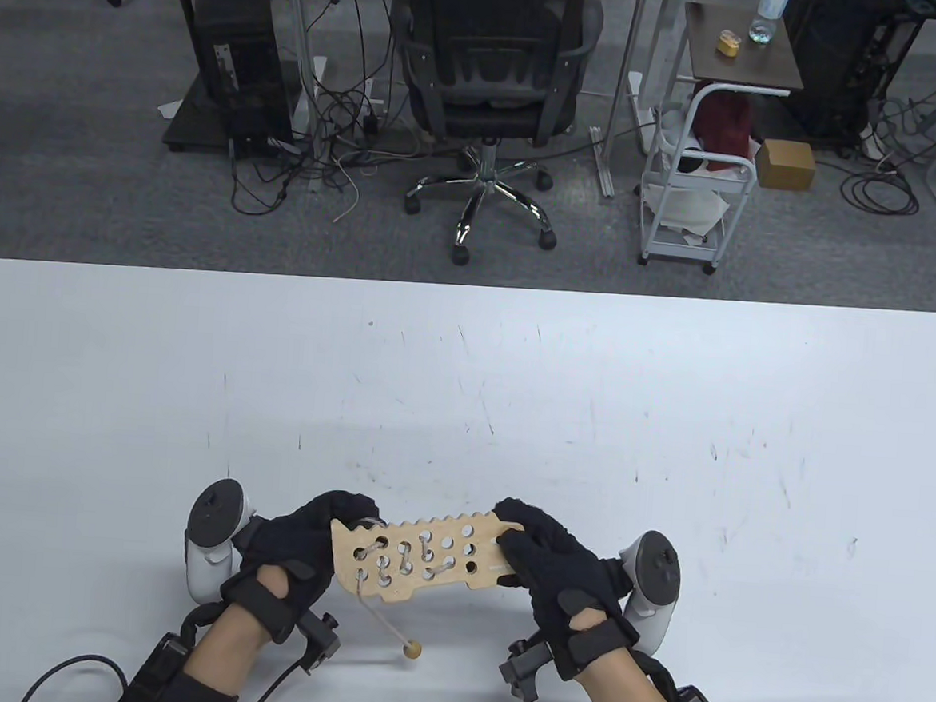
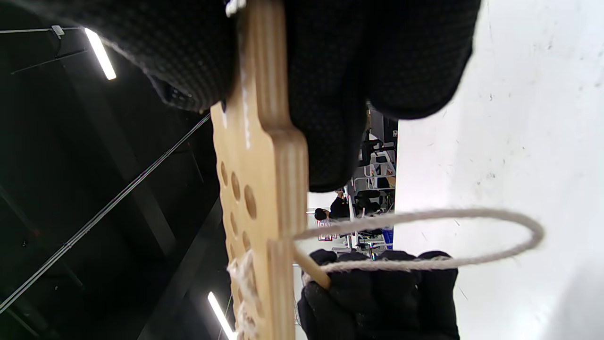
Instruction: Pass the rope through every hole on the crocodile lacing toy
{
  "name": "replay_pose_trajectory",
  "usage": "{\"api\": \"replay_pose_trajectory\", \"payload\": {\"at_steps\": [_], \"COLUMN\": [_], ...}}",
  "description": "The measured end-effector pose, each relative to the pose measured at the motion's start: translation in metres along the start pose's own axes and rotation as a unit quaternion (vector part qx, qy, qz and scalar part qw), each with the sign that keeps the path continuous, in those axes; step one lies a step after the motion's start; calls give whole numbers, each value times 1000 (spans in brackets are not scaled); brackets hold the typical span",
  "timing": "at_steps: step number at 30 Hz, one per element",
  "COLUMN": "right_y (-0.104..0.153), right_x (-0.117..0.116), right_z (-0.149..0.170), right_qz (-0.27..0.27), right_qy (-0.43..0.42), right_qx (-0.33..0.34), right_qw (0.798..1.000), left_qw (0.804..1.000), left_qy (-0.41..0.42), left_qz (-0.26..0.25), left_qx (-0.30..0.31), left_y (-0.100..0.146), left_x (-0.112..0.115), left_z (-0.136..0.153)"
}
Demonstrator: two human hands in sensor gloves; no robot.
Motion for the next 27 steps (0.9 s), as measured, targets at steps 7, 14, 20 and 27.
{"api": "replay_pose_trajectory", "payload": {"at_steps": [7, 14, 20, 27], "right_y": [2, 4, 6, 6], "right_x": [-3, -7, -10, -11], "right_z": [-1, -2, -2, -2], "right_qz": [-7, -15, -25, -25], "right_qy": [-15, -23, -25, -5], "right_qx": [0, 2, 5, 24], "right_qw": [1000, 1000, 999, 999], "left_qw": [998, 994, 995, 997], "left_qy": [44, 90, 72, 43], "left_qz": [43, 65, 68, 65], "left_qx": [4, 4, -15, -16], "left_y": [-5, -7, -8, -7], "left_x": [17, 25, 29, 32], "left_z": [4, 8, 9, 4]}}
Point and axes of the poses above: the tracker on the back of each hand, its own z axis roughly to the little-finger side, its own y axis roughly from the fingertips to the wrist, x = y × z, the point moved 3 cm from there along -y, roughly from the wrist to the fingertips, and after that the axes turned 13 degrees about z, right-handed, at the moved point
